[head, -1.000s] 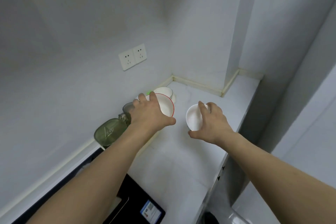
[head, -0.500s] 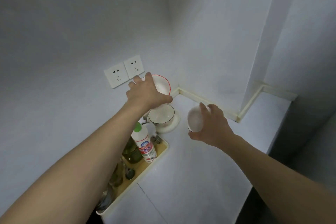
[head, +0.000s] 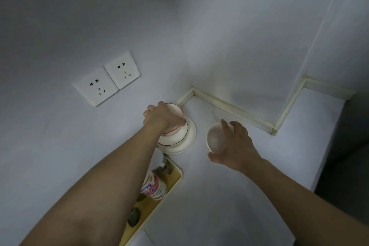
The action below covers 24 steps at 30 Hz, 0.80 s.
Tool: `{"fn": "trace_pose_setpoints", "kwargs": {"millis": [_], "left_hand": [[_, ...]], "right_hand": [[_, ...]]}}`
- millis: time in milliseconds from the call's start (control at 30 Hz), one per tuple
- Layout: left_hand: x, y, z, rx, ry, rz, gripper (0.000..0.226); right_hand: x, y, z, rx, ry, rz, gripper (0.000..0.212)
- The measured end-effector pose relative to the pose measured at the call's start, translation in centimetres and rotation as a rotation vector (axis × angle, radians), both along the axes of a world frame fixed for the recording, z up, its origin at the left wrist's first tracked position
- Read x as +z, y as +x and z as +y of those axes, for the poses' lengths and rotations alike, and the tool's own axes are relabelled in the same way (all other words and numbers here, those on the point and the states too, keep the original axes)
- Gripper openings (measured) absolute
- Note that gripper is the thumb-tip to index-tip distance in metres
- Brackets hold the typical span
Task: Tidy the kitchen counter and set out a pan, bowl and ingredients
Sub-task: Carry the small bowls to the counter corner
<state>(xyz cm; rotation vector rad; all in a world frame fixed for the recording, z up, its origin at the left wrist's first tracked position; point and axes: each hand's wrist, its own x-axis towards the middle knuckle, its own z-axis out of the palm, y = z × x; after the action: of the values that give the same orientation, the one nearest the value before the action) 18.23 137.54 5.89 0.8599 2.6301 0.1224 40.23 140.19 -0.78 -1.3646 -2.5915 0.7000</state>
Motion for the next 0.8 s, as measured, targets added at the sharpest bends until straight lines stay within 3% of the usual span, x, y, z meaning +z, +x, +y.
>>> {"fn": "trace_pose_setpoints", "kwargs": {"millis": [333, 800], "left_hand": [[-5.9, -1.0, 3.0, -0.031, -0.132, -0.004, 0.100], [-7.7, -1.2, 3.4, 0.016, -0.272, -0.025, 0.108]], "right_hand": [[-3.5, -1.0, 2.0, -0.007, -0.084, -0.025, 0.116], [-5.4, -0.8, 2.9, -0.037, -0.089, -0.009, 0.118]]}}
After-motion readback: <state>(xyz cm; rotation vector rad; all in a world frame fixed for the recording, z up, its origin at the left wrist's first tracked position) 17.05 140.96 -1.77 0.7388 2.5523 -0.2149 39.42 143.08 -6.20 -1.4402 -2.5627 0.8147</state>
